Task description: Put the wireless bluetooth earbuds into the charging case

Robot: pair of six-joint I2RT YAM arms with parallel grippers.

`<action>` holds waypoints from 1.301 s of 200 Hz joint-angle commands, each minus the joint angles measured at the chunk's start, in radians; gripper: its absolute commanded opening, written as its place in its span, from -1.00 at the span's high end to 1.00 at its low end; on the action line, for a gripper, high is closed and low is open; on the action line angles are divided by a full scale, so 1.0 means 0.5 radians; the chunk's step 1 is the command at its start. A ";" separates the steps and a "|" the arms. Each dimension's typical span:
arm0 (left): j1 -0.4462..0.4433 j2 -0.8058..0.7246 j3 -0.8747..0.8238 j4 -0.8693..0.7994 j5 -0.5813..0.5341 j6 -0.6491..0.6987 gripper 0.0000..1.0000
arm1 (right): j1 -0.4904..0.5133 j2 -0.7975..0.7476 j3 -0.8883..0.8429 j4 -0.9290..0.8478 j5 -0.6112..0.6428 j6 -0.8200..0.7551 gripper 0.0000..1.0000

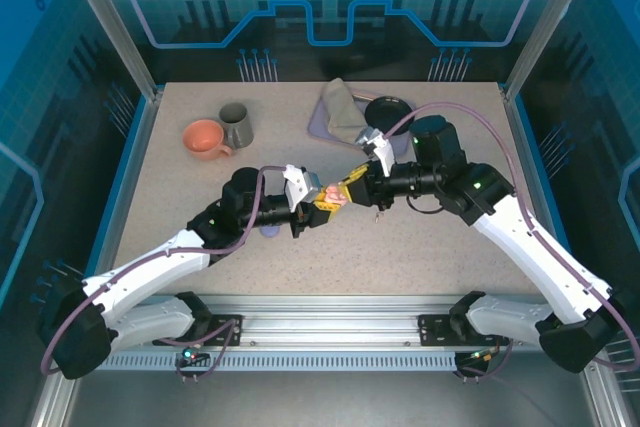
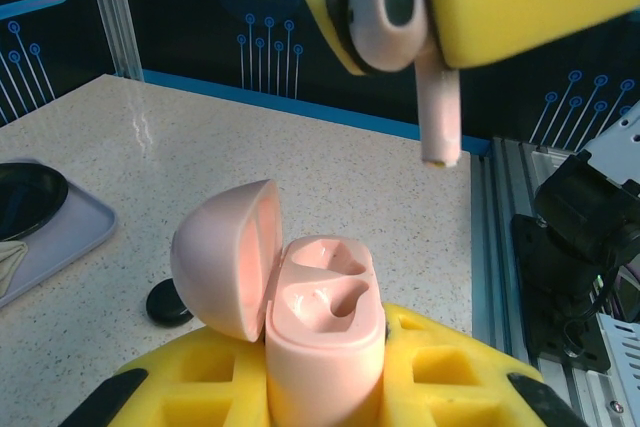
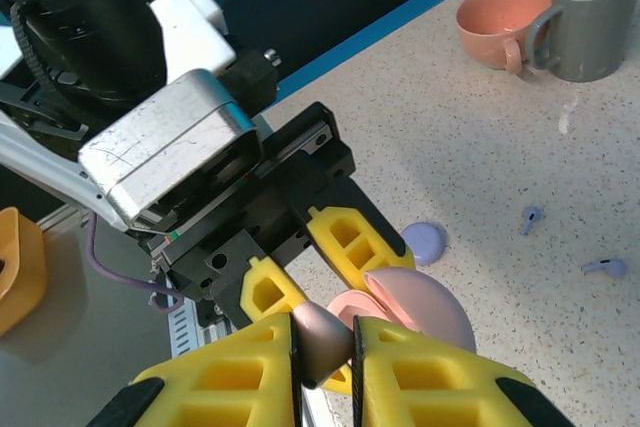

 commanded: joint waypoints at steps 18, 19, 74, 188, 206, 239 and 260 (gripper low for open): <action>-0.018 -0.028 0.073 0.050 0.069 0.005 1.00 | 0.055 0.048 -0.015 0.049 0.082 -0.092 0.59; -0.016 -0.027 0.075 0.052 0.070 0.003 1.00 | 0.057 0.049 -0.015 0.050 0.082 -0.094 0.59; -0.020 -0.038 0.078 0.044 0.076 0.002 1.00 | 0.077 0.078 -0.046 0.068 0.127 -0.110 0.59; -0.018 -0.041 0.079 0.044 0.077 0.008 1.00 | 0.086 0.120 -0.089 0.057 0.103 -0.176 0.60; -0.019 -0.036 0.081 0.043 0.077 0.006 1.00 | 0.086 0.099 -0.106 0.047 0.099 -0.192 0.59; -0.021 -0.034 0.083 0.043 0.074 0.002 1.00 | 0.084 0.065 -0.146 0.065 0.081 -0.202 0.60; -0.018 -0.031 0.090 0.040 0.074 -0.001 1.00 | 0.085 0.059 -0.162 0.074 0.055 -0.212 0.60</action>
